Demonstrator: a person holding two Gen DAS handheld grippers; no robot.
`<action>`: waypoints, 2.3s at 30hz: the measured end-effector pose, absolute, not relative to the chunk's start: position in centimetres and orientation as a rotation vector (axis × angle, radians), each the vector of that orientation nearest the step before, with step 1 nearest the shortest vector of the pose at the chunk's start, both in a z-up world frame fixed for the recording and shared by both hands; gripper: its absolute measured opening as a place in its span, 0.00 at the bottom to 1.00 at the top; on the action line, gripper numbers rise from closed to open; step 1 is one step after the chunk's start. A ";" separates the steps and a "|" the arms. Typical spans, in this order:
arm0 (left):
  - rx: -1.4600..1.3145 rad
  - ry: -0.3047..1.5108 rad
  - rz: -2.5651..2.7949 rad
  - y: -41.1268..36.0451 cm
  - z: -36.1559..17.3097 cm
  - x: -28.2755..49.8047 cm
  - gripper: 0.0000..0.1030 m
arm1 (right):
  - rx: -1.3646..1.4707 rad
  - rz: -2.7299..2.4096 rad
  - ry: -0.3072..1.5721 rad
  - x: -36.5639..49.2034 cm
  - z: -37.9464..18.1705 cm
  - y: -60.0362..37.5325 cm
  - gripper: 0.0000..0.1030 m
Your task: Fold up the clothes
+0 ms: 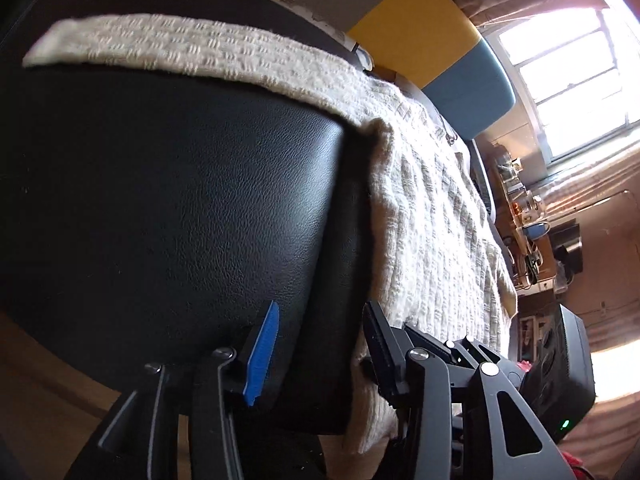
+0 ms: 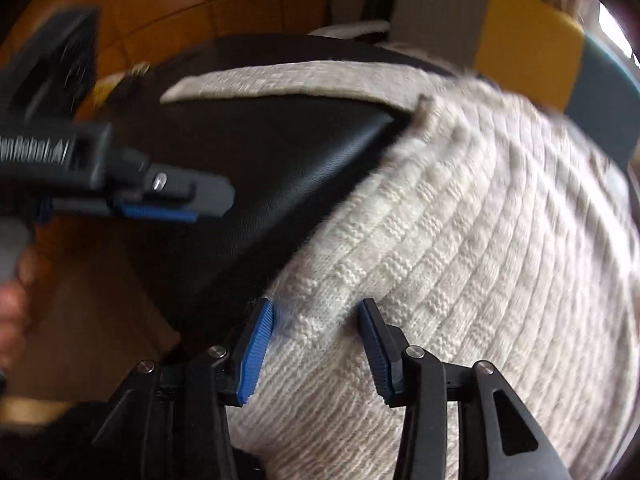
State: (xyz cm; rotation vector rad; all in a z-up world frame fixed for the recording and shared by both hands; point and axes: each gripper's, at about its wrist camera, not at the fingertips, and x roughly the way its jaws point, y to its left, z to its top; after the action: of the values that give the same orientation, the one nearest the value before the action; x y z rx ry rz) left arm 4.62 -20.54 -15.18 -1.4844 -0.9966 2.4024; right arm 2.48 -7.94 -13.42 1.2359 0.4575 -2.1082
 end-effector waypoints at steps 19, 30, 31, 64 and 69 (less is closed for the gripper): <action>-1.422 -1.212 1.985 -13.3 -16.5 -1.7 0.52 | 1.299 -1.741 -1.191 -6.4 -19.8 15.7 0.12; -1.422 -1.207 1.834 -9.7 -16.3 -3.9 0.57 | 1.385 -1.445 -1.071 -5.0 -20.2 11.6 0.29; -1.427 -1.198 1.836 -9.8 -16.3 -3.9 0.57 | 1.380 -1.444 -1.072 -4.9 -20.2 11.8 0.29; -1.571 -0.832 2.317 -12.9 -12.1 -4.6 0.31 | 1.361 -2.259 -0.459 -4.7 -17.7 18.5 0.26; -1.680 -0.731 2.364 -15.1 -15.5 -4.0 0.23 | 1.315 -2.243 -0.414 -4.3 -17.5 18.3 0.27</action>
State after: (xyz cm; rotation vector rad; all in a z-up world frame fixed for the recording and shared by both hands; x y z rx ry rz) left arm -3.98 -15.12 -15.48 -1.6804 -0.7313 2.3636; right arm -4.25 18.27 -17.55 1.3151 -0.4139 -2.2428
